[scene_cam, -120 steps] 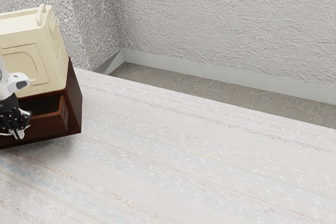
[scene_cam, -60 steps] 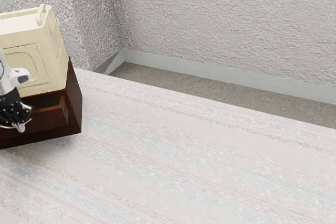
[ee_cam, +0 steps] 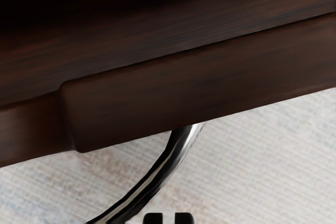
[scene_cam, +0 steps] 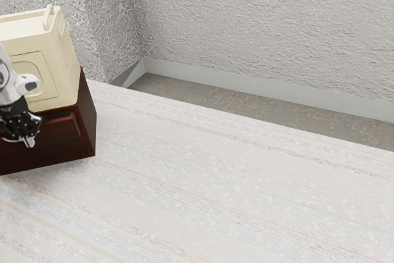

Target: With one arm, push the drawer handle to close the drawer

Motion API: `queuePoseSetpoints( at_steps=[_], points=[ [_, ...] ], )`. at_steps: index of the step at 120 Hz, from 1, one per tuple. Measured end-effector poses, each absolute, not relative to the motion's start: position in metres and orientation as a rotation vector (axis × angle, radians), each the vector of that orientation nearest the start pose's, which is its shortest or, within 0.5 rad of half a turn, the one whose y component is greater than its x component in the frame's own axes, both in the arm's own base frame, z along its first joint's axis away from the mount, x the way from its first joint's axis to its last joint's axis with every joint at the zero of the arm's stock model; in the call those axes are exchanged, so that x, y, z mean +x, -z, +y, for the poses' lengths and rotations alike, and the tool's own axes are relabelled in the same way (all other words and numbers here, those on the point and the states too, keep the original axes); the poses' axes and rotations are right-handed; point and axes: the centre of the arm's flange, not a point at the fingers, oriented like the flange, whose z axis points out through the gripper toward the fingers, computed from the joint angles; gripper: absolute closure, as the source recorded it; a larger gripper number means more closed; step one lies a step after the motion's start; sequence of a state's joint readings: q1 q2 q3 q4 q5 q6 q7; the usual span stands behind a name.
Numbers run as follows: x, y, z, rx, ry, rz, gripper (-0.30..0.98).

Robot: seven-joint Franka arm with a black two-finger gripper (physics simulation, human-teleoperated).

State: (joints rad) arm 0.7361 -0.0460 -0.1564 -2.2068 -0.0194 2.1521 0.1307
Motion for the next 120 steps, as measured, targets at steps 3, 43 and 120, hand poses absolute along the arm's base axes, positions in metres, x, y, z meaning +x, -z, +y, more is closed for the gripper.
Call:
queuePoseSetpoints(
  at_steps=[3,43,120],
  points=[
    [0.438,-0.399,0.285,-3.071,-0.007,-0.718,0.75],
    [0.448,-0.404,0.292,-3.068,0.015,-0.710,0.74],
    [0.451,-0.406,0.302,-3.074,0.003,-0.526,0.74]
  ],
)
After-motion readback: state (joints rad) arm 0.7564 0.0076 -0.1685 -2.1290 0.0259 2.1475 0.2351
